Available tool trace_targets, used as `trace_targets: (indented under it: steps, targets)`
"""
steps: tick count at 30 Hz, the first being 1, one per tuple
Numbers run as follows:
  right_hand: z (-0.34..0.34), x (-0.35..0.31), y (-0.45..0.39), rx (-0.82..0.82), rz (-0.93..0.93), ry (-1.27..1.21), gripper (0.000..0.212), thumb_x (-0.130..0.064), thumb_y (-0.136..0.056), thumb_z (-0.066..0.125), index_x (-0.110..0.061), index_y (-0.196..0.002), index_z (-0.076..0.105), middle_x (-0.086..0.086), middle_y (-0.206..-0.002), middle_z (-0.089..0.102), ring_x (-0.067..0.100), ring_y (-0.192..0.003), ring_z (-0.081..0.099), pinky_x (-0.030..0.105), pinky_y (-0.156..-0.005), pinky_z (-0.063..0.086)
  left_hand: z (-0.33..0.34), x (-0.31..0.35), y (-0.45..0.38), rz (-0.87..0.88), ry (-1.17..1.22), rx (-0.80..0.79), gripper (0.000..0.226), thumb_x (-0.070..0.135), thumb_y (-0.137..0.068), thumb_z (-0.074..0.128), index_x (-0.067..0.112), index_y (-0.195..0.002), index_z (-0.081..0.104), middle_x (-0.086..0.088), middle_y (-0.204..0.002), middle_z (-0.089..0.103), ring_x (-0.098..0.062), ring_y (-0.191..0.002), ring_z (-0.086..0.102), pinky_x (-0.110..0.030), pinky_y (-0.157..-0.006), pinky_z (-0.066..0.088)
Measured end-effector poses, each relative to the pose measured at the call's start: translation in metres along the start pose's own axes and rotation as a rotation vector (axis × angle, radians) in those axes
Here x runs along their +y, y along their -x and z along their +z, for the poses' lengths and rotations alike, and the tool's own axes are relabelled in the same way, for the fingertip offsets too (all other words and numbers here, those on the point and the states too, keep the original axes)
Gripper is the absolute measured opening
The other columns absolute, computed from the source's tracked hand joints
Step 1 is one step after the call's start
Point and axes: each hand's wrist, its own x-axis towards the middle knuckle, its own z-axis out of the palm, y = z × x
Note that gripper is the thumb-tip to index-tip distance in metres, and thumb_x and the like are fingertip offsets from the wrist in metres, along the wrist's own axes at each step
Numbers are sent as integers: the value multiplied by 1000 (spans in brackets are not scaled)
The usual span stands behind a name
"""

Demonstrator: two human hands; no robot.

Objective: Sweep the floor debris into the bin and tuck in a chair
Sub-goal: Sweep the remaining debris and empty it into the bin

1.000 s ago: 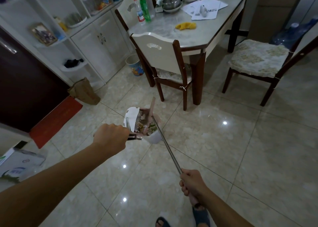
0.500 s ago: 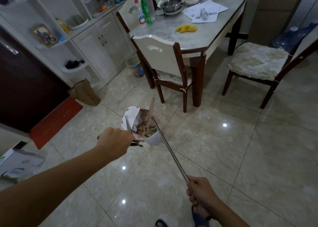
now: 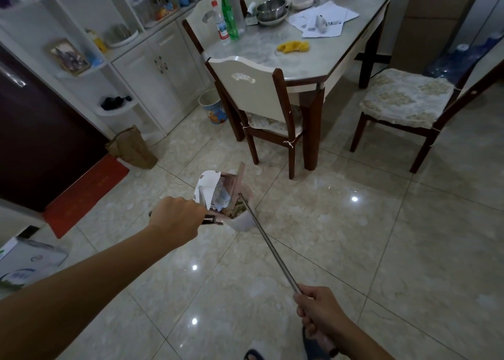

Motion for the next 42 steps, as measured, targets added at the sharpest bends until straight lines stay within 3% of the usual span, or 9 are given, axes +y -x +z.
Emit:
trace_targets:
  steps: [4,10,16,23,26,31,35,39,42]
  targets:
    - [-2,0,0,20,5,14,24,-3,-94,53,4,-116,62,8,-52,45,12,-36,34,15,-39,25,6,14,8,78,17,-44,11,25,-93,53,21,-86,60,7,-48,33,-7,-37,30,-25,-39,16]
    - [-1,2,-1,36,28,47,23,0,-94,52,10,-113,57,8,-52,44,12,-36,34,14,-38,24,20,30,16,132,56,-76,18,30,-96,52,24,-109,62,6,-53,34,-9,-44,37,-25,-45,27]
    - [4,4,-1,22,46,69,26,0,-95,50,5,-116,62,9,-53,44,11,-33,35,13,-35,24,10,46,17,122,35,-98,16,27,-93,52,23,-104,63,5,-66,48,-16,-56,47,-29,-54,35]
    - [8,5,-2,21,38,110,26,1,-94,50,17,-114,56,8,-50,43,12,-32,34,14,-36,24,16,42,22,122,69,-152,23,17,-94,51,21,-116,59,-1,-94,67,-18,-68,54,-29,-60,38]
    - [10,3,-2,11,33,110,21,1,-94,51,17,-105,58,9,-51,43,12,-33,34,15,-37,24,22,32,25,118,78,-107,23,22,-96,50,23,-117,58,2,-84,66,-15,-61,50,-28,-56,37]
    - [15,2,0,2,26,89,25,2,-94,51,21,-111,52,9,-51,43,13,-35,34,16,-37,24,21,16,24,62,70,-36,13,30,-97,49,23,-99,60,8,-53,33,-8,-43,34,-24,-46,26]
    - [24,1,2,-7,10,110,21,3,-93,49,17,-105,57,8,-50,43,12,-33,34,15,-37,24,15,6,24,-41,88,-31,15,31,-96,49,23,-85,55,8,-54,39,-6,-43,37,-24,-46,31]
    - [32,-2,5,-17,-19,134,20,0,-94,48,-14,-90,62,6,-50,44,12,-35,36,15,-37,25,8,-7,24,-157,126,-11,21,39,-96,47,25,-84,58,8,-55,45,-6,-44,41,-23,-43,30]
    - [32,-2,6,-4,-37,170,20,0,-94,47,-7,-99,65,6,-50,43,12,-34,35,14,-37,25,8,-20,26,-227,161,-7,29,48,-95,44,26,-84,59,9,-56,47,-5,-44,42,-21,-40,27]
